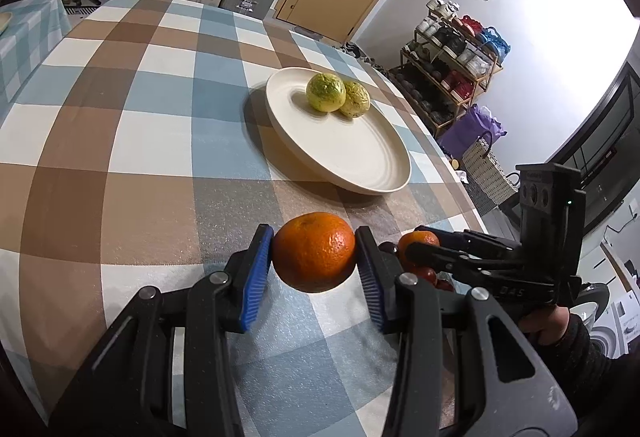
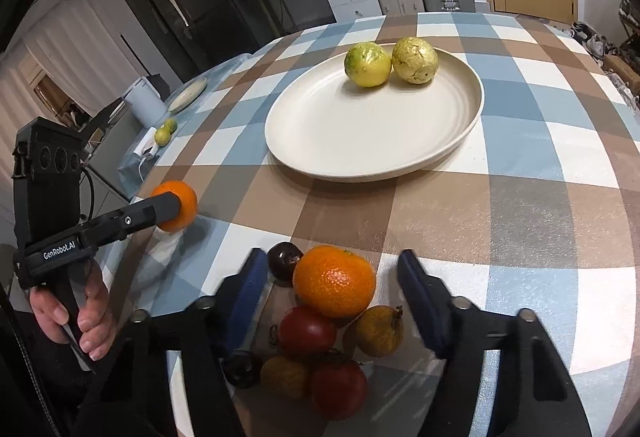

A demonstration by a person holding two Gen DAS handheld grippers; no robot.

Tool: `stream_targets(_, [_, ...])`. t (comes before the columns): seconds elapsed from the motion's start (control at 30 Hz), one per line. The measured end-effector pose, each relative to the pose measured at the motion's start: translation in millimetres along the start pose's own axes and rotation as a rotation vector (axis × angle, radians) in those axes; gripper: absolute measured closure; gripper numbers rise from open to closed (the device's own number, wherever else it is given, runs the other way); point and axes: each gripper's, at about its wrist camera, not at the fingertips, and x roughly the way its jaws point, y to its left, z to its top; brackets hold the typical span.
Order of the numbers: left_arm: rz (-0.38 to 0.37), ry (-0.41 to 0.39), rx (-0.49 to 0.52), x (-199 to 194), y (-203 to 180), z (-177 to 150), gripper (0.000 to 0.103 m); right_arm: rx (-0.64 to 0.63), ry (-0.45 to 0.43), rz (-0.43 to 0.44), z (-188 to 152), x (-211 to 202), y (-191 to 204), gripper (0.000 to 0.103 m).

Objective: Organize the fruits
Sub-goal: 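Carry both oranges to the cream plate and release them beside the pomelos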

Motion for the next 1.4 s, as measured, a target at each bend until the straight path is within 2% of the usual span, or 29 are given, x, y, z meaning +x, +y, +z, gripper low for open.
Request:
stream_targets(0.07, [-0.001, -0.002, -0.001, -1, 0, 1, 0.064, -0.003, 0.019, -0.008, 0, 3, -1, 0.057])
stream_targets(0.13, [0.000, -0.003, 0.000, -1, 0, 1, 0.064, 0.001, 0.017, 0.000, -1, 4, -2, 0.060])
stream_targets(0.3, [0.009, -0.007, 0.006, -2, -3, 4, 0.064, 0.023, -0.011, 0.031, -1, -1, -6, 0.061])
stream_targets(0.73, [0.023, -0.026, 0.057, 9, -27, 36, 0.064, 0.077, -0.174, 0.091, 18, -34, -18, 0.062])
stream_targets(0.93, [0.033, -0.046, 0.077, 23, -36, 62, 0.064, 0.054, -0.223, 0.096, 46, -44, -24, 0.062])
stream_targets(1.13, [0.057, -0.060, 0.083, 47, -40, 90, 0.064, 0.008, -0.264, 0.094, 93, -51, -26, 0.062])
stream_targets(1.4, [0.078, -0.049, 0.067, 83, -29, 117, 0.064, -0.054, -0.251, 0.099, 157, -27, -21, 0.062])
